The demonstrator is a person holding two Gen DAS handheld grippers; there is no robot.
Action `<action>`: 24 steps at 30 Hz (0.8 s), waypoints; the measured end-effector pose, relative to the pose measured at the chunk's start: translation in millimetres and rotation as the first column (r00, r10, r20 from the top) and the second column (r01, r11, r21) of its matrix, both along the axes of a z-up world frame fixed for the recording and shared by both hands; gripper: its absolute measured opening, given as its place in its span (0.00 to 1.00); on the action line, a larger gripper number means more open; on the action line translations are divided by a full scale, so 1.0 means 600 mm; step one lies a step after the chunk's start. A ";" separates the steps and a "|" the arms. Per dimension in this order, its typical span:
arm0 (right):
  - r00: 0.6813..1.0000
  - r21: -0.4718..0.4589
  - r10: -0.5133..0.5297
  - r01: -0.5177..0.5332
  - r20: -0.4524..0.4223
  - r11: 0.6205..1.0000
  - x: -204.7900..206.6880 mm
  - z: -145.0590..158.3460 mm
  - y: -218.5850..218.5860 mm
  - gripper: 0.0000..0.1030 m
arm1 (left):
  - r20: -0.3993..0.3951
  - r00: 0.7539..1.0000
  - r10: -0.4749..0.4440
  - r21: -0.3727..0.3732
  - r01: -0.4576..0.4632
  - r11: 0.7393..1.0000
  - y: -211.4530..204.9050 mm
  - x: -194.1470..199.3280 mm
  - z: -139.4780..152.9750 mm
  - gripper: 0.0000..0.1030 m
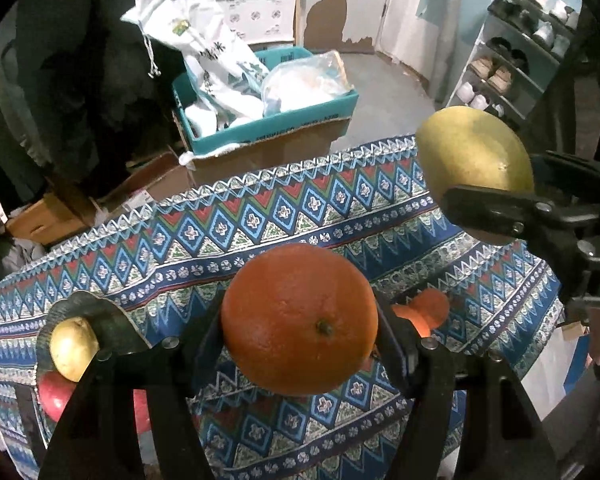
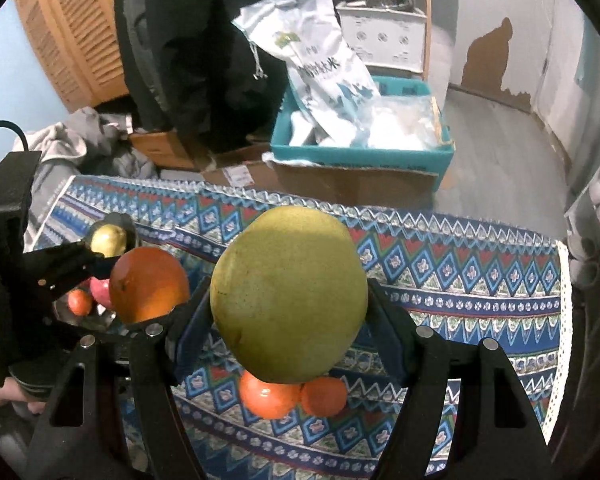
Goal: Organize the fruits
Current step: 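Lift and carry orange with left tool while right tool carries pomelo to bowl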
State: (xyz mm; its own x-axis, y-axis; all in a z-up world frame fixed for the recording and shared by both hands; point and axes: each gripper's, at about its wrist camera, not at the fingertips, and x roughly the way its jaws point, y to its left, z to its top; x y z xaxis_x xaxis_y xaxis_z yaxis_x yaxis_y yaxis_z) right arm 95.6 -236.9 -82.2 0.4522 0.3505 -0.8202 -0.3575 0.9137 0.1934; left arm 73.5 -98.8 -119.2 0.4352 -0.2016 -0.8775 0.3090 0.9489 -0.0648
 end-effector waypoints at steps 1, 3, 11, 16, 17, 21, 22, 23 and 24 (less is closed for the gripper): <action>1.000 0.003 0.002 -0.002 0.005 1.000 -0.003 0.005 0.001 0.70 | 0.011 1.000 0.000 -0.001 0.000 1.000 0.002 -0.004 0.007 0.68; 1.000 0.009 0.007 -0.007 0.016 1.000 -0.008 0.015 0.005 0.70 | 0.027 1.000 0.000 -0.005 0.000 1.000 0.008 -0.012 0.020 0.68; 0.998 0.019 0.033 -0.034 0.052 0.999 -0.024 0.047 0.023 0.70 | 0.055 0.998 0.018 -0.042 -0.015 0.999 0.042 -0.045 0.065 0.68; 0.997 0.024 0.049 -0.050 0.066 0.998 -0.033 0.063 0.036 0.70 | 0.075 0.997 0.036 -0.064 -0.031 0.997 0.065 -0.058 0.088 0.68; 0.996 0.028 0.051 -0.053 0.069 0.998 -0.034 0.067 0.040 0.70 | 0.081 0.996 0.041 -0.068 -0.035 0.997 0.070 -0.061 0.093 0.68; 0.995 0.032 0.065 -0.068 0.082 0.997 -0.041 0.080 0.052 0.70 | 0.095 0.994 0.055 -0.088 -0.047 0.995 0.087 -0.072 0.107 0.68; 0.994 0.034 0.069 -0.072 0.084 0.997 -0.041 0.083 0.056 0.70 | 0.096 0.994 0.059 -0.091 -0.051 0.995 0.091 -0.074 0.109 0.68; 0.994 0.035 0.074 -0.077 0.086 0.996 -0.042 0.086 0.062 0.70 | 0.096 0.993 0.065 -0.093 -0.056 0.994 0.096 -0.076 0.110 0.68; 0.993 0.036 0.077 -0.081 0.088 0.996 -0.043 0.087 0.064 0.70 | 0.095 0.993 0.070 -0.096 -0.061 0.994 0.101 -0.076 0.111 0.68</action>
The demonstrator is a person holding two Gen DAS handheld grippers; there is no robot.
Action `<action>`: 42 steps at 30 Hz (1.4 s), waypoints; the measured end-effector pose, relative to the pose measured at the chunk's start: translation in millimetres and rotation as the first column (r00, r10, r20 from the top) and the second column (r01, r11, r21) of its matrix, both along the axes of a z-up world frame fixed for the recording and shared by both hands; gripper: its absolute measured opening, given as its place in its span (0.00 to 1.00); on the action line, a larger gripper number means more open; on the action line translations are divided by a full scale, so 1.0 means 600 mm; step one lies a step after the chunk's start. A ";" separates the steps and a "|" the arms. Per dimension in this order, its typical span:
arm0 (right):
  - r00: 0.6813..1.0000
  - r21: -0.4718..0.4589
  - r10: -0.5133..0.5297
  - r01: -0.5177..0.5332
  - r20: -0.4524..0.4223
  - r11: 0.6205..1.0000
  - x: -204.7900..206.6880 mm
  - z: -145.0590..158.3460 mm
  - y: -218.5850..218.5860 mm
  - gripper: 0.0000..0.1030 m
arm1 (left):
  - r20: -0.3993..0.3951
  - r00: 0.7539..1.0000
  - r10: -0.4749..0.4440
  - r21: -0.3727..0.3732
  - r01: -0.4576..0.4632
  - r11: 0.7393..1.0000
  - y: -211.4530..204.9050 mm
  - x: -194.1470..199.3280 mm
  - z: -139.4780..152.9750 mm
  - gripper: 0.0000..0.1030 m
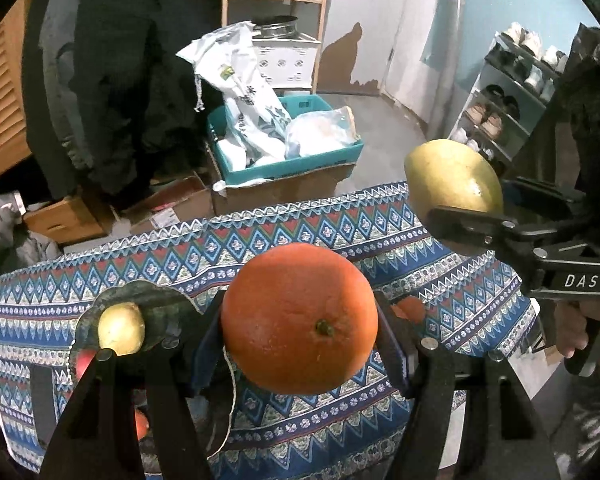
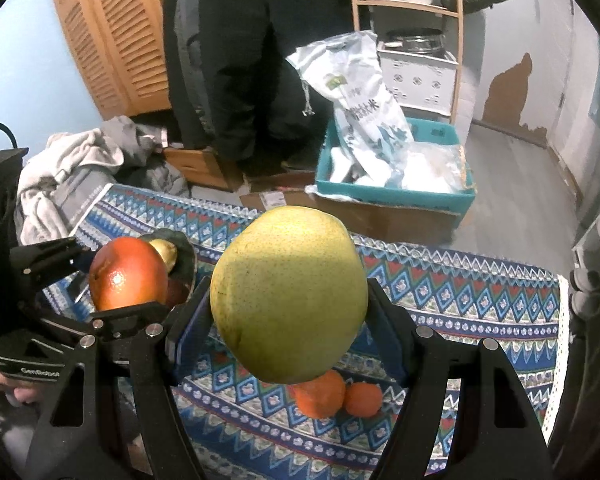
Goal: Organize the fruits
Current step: 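Lift and carry orange with left tool while right tool carries pomelo to bowl, then release orange into bowl with left tool while right tool releases pomelo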
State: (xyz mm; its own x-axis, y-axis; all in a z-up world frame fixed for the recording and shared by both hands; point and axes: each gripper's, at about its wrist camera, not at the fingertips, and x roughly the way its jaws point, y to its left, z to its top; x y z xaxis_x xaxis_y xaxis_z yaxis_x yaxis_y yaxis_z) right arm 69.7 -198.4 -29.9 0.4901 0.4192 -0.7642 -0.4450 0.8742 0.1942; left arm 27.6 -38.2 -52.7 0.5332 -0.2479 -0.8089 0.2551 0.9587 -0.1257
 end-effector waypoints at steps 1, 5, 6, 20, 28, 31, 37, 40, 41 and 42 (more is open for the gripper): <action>1.000 0.000 0.005 -0.005 0.001 1.000 0.000 0.002 0.005 0.70 | -0.001 1.000 0.006 -0.004 -0.006 1.000 0.006 -0.001 0.001 0.68; 1.000 0.011 0.030 -0.030 0.002 0.999 0.003 0.005 0.029 0.70 | -0.001 0.999 0.033 -0.011 -0.033 0.999 0.030 -0.006 0.002 0.68; 0.999 0.011 0.034 -0.034 0.002 0.999 0.004 0.005 0.034 0.70 | -0.001 0.999 0.041 -0.013 -0.041 0.999 0.038 -0.008 0.002 0.68; 0.992 0.018 0.123 -0.123 -0.014 0.992 0.012 -0.003 0.133 0.70 | -0.015 0.988 0.155 -0.031 -0.155 0.987 0.134 -0.037 -0.002 0.68; 0.983 0.011 0.183 -0.183 -0.035 0.983 0.023 -0.019 0.203 0.70 | -0.044 0.973 0.226 -0.027 -0.227 0.974 0.199 -0.047 -0.027 0.68; 0.979 0.009 0.201 -0.201 -0.046 0.980 0.027 -0.027 0.228 0.70 | -0.057 0.966 0.252 -0.020 -0.253 0.967 0.220 -0.049 -0.040 0.68; 0.969 0.002 0.233 -0.234 -0.082 0.972 0.038 -0.052 0.276 0.70 | -0.098 0.953 0.288 -0.001 -0.289 0.957 0.254 -0.050 -0.077 0.68; 0.963 -0.001 0.248 -0.250 -0.106 0.968 0.042 -0.069 0.300 0.70 | -0.128 0.946 0.299 -0.003 -0.302 0.953 0.266 -0.049 -0.099 0.68; 0.961 -0.003 0.254 -0.256 -0.111 0.967 0.044 -0.074 0.309 0.70 | -0.139 0.943 0.303 -0.007 -0.307 0.952 0.271 -0.048 -0.107 0.68; 0.958 -0.008 0.261 -0.264 -0.116 0.965 0.045 -0.081 0.319 0.70 | -0.149 0.940 0.308 -0.008 -0.312 0.950 0.275 -0.047 -0.113 0.68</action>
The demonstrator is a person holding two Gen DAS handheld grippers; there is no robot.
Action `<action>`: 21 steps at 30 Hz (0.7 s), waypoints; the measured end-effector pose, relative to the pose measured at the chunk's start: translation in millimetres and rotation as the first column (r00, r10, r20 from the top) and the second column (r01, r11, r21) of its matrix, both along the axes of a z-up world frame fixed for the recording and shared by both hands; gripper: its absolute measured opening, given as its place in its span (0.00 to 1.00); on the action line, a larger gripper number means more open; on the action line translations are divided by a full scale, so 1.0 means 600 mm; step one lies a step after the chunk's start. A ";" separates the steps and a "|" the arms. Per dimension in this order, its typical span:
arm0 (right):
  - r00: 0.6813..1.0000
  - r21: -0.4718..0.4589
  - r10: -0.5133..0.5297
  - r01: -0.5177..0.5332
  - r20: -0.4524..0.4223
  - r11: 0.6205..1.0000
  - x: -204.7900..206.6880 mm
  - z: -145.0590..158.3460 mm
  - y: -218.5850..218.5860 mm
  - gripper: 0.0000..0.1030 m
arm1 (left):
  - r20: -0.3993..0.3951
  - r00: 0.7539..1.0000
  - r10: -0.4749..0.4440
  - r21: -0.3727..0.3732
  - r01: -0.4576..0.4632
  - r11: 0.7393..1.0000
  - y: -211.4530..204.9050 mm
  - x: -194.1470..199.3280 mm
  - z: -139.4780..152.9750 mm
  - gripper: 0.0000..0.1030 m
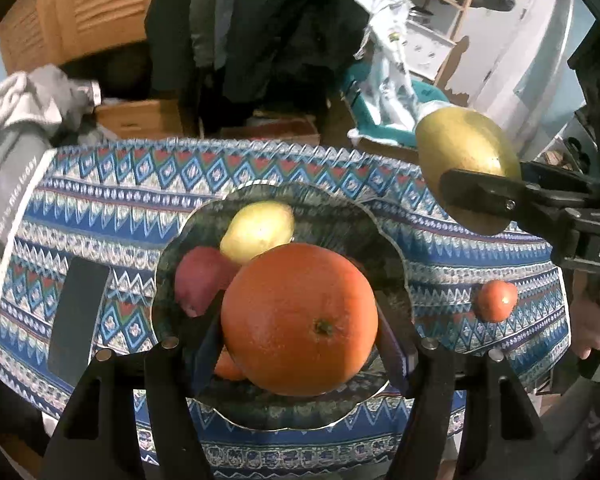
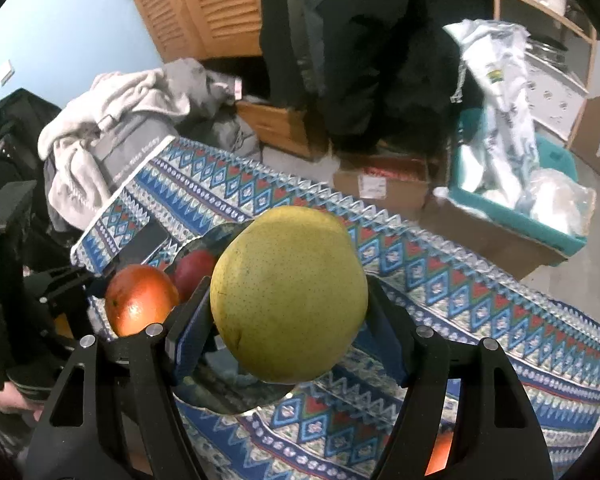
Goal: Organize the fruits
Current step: 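Release orange into bowl with left tool while right tool releases pomelo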
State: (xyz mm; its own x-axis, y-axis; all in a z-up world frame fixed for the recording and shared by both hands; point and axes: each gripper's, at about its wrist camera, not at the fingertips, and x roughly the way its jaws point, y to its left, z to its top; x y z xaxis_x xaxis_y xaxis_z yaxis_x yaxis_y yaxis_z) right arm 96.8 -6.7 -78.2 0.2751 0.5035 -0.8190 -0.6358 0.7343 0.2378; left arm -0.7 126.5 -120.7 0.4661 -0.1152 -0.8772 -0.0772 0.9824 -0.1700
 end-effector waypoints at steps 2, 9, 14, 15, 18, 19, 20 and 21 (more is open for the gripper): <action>1.000 -0.010 0.012 -0.012 -0.004 1.000 0.002 -0.009 0.014 0.70 | -0.013 1.000 0.011 0.004 -0.011 1.000 0.007 0.002 -0.012 0.68; 0.998 -0.051 0.032 -0.035 -0.055 0.998 0.013 -0.056 0.049 0.70 | -0.037 0.999 0.030 -0.002 -0.030 1.000 0.019 0.007 -0.040 0.68; 0.995 -0.073 0.024 -0.031 -0.101 0.997 0.023 -0.087 0.060 0.70 | -0.072 0.997 0.036 0.001 -0.036 0.999 0.021 0.015 -0.062 0.68; 0.994 -0.076 0.022 -0.031 -0.109 0.997 0.025 -0.092 0.063 0.70 | -0.076 0.996 0.038 -0.002 -0.038 0.999 0.021 0.017 -0.065 0.68; 0.992 -0.089 0.026 -0.037 -0.121 0.995 0.028 -0.103 0.070 0.70 | -0.088 0.995 0.050 -0.011 -0.051 0.999 0.024 0.022 -0.076 0.68; 0.991 -0.092 0.027 -0.039 -0.128 0.995 0.029 -0.107 0.073 0.70 | -0.093 0.994 0.054 -0.013 -0.055 0.998 0.025 0.023 -0.080 0.68; 0.991 -0.096 0.028 -0.040 -0.133 0.995 0.030 -0.111 0.075 0.70 | -0.099 0.993 0.058 -0.015 -0.060 0.998 0.026 0.024 -0.083 0.68; 0.990 -0.100 0.029 -0.043 -0.138 0.994 0.030 -0.116 0.078 0.70 | -0.106 0.992 0.063 -0.020 -0.066 0.998 0.028 0.024 -0.087 0.68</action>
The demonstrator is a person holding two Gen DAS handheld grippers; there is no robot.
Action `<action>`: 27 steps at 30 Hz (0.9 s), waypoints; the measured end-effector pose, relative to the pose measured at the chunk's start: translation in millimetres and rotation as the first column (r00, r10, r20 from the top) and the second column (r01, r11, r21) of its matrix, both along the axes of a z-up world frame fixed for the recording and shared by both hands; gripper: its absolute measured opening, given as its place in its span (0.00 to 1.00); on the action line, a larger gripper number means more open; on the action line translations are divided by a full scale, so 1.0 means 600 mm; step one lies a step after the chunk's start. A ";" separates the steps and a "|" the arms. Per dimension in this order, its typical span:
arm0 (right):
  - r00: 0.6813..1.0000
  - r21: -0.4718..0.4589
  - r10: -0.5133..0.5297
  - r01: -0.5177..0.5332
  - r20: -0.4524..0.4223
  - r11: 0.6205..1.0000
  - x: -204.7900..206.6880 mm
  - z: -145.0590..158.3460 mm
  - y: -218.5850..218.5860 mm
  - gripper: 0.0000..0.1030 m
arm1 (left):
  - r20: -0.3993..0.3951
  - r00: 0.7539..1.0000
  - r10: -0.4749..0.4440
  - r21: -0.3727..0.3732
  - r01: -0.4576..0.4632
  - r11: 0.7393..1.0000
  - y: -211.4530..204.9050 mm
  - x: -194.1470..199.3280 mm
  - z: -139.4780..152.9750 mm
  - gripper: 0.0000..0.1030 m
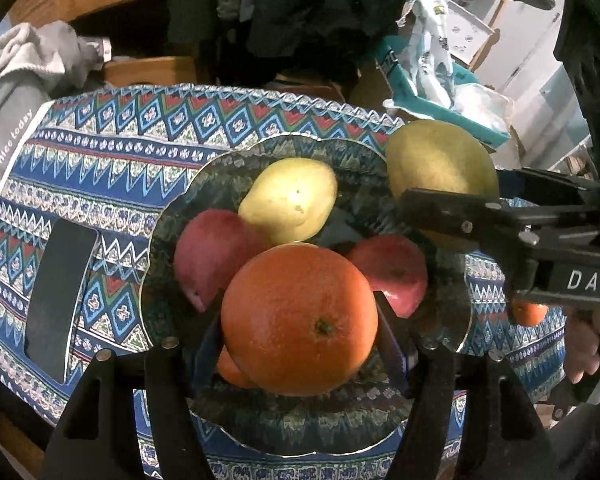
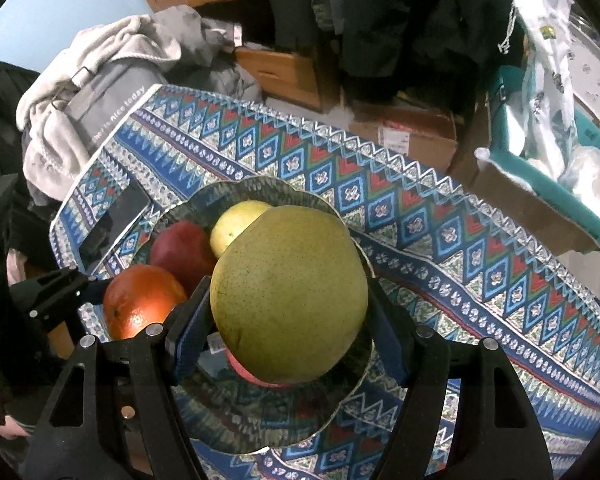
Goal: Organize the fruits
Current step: 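Release orange into bowl with left tool while right tool releases pomelo, then move both open tools back from the bowl toward the two tangerines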
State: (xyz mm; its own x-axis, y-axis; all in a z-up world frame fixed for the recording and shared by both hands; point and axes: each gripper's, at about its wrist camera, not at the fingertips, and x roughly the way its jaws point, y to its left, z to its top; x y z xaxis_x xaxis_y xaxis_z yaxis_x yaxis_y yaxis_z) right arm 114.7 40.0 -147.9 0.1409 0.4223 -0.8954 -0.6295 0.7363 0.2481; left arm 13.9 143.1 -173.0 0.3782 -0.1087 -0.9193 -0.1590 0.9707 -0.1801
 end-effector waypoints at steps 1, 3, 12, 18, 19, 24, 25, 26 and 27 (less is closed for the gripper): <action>1.000 -0.005 0.002 -0.002 -0.004 1.000 0.000 -0.004 0.002 0.70 | -0.004 1.000 0.003 -0.004 -0.003 1.000 0.001 0.000 -0.003 0.68; 1.000 -0.014 0.004 -0.004 -0.013 1.000 0.002 -0.013 0.006 0.70 | -0.012 1.000 0.007 -0.012 -0.008 1.000 0.002 0.000 -0.009 0.68; 0.999 -0.029 0.011 -0.012 -0.050 1.000 0.007 -0.029 0.015 0.71 | -0.047 0.999 0.020 -0.008 -0.020 1.000 0.006 0.003 -0.026 0.68; 0.999 0.014 0.012 -0.011 -0.049 1.000 0.010 -0.013 0.010 0.72 | -0.017 1.000 0.014 -0.014 -0.014 1.000 0.003 0.004 -0.009 0.68; 0.999 0.018 0.013 -0.012 -0.044 1.000 0.010 -0.009 0.008 0.72 | -0.009 1.000 0.014 -0.006 -0.014 1.000 0.002 0.004 -0.003 0.68; 0.999 0.030 -0.004 0.005 -0.035 1.000 0.009 0.007 0.001 0.72 | 0.010 1.000 0.017 -0.009 -0.017 1.000 0.000 0.001 0.015 0.68; 1.000 0.030 -0.007 0.008 -0.028 1.000 0.008 0.012 0.000 0.72 | 0.011 1.000 0.019 -0.011 -0.018 1.000 0.000 -0.001 0.017 0.68; 1.000 0.031 -0.009 0.009 -0.022 0.999 0.007 0.016 -0.002 0.72 | 0.013 1.000 0.019 -0.010 -0.019 1.000 0.000 -0.002 0.020 0.68; 1.000 0.033 -0.010 0.011 -0.014 0.999 0.006 0.021 -0.004 0.72 | 0.014 1.000 0.019 -0.009 -0.019 1.000 -0.001 -0.004 0.022 0.68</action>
